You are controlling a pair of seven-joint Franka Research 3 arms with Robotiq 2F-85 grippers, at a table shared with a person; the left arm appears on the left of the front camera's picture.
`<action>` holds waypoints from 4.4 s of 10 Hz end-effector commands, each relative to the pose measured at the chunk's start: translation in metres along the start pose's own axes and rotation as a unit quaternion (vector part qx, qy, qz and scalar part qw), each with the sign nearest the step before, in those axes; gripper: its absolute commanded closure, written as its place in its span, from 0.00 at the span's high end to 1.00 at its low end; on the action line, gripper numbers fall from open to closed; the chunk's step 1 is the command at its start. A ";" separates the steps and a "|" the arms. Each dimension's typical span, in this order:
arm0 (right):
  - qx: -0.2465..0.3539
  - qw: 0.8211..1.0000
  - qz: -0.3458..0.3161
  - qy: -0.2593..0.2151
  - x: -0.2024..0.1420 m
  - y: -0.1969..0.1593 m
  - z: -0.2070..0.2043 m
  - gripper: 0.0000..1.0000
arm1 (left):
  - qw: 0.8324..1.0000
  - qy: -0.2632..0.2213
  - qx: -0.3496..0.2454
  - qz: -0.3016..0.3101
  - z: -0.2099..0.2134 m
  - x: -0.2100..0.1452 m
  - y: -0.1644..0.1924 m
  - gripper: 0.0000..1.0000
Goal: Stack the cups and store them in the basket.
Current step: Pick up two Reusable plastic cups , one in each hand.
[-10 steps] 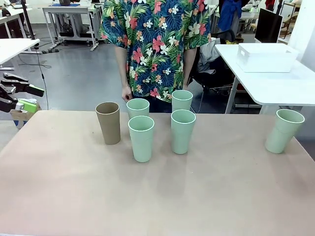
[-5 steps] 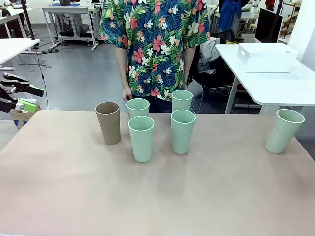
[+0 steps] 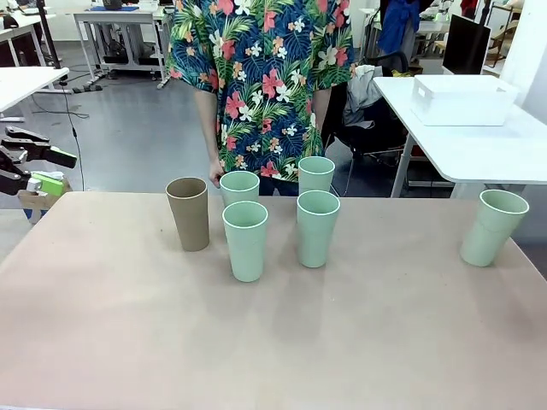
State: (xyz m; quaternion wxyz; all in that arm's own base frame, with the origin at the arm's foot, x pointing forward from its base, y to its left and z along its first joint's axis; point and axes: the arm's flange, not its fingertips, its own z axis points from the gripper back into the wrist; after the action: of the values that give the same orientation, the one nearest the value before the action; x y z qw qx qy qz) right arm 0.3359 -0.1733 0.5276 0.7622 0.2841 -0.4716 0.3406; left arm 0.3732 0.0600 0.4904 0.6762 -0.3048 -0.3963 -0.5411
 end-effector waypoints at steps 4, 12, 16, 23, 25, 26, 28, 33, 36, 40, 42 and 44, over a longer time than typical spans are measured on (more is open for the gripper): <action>-0.001 1.000 0.013 -0.013 0.003 -0.003 -0.001 1.00 | 1.000 -0.006 -0.003 -0.001 0.004 0.001 0.001 1.00; 0.027 0.999 -0.002 -0.038 0.010 -0.062 -0.005 1.00 | 1.000 -0.022 -0.013 -0.011 -0.007 -0.005 0.044 1.00; 0.146 0.985 0.005 -0.088 -0.022 -0.168 0.001 1.00 | 0.988 -0.117 -0.092 -0.037 -0.033 -0.036 0.111 1.00; 0.118 0.984 0.069 -0.113 -0.204 -0.244 -0.045 1.00 | 0.973 -0.208 -0.095 -0.038 -0.127 -0.140 0.168 1.00; 0.124 0.985 0.052 -0.111 -0.233 -0.236 -0.060 1.00 | 0.972 -0.210 -0.110 -0.007 -0.146 -0.165 0.167 1.00; 0.122 0.984 0.050 -0.123 -0.242 -0.230 -0.065 1.00 | 0.969 -0.220 -0.108 0.003 -0.149 -0.175 0.168 1.00; 0.128 0.985 0.044 -0.109 -0.233 -0.245 -0.057 1.00 | 0.972 -0.204 -0.115 0.000 -0.153 -0.178 0.160 1.00; 0.128 0.985 0.044 -0.109 -0.233 -0.245 -0.057 1.00 | 0.972 -0.204 -0.115 0.000 -0.153 -0.178 0.160 1.00; 0.124 0.979 0.044 -0.152 -0.229 -0.233 -0.067 1.00 | 0.969 -0.219 -0.117 0.008 -0.163 -0.178 0.162 1.00; 0.162 0.974 0.027 -0.155 -0.238 -0.214 -0.105 1.00 | 0.966 -0.231 -0.115 0.004 -0.195 -0.177 0.162 1.00; 0.168 0.971 0.032 -0.167 -0.243 -0.209 -0.120 1.00 | 0.965 -0.238 -0.106 -0.018 -0.203 -0.173 0.162 1.00; 0.184 0.968 0.031 -0.168 -0.247 -0.208 -0.128 1.00 | 0.964 -0.243 -0.111 -0.015 -0.211 -0.177 0.161 1.00</action>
State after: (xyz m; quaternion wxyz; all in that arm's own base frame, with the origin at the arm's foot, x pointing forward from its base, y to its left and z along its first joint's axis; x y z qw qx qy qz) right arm 0.4891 -0.2687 0.2291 0.6092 0.4599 -0.5197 0.3837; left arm 0.5546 0.0103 0.2371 0.5208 -0.5000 -0.4769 -0.5013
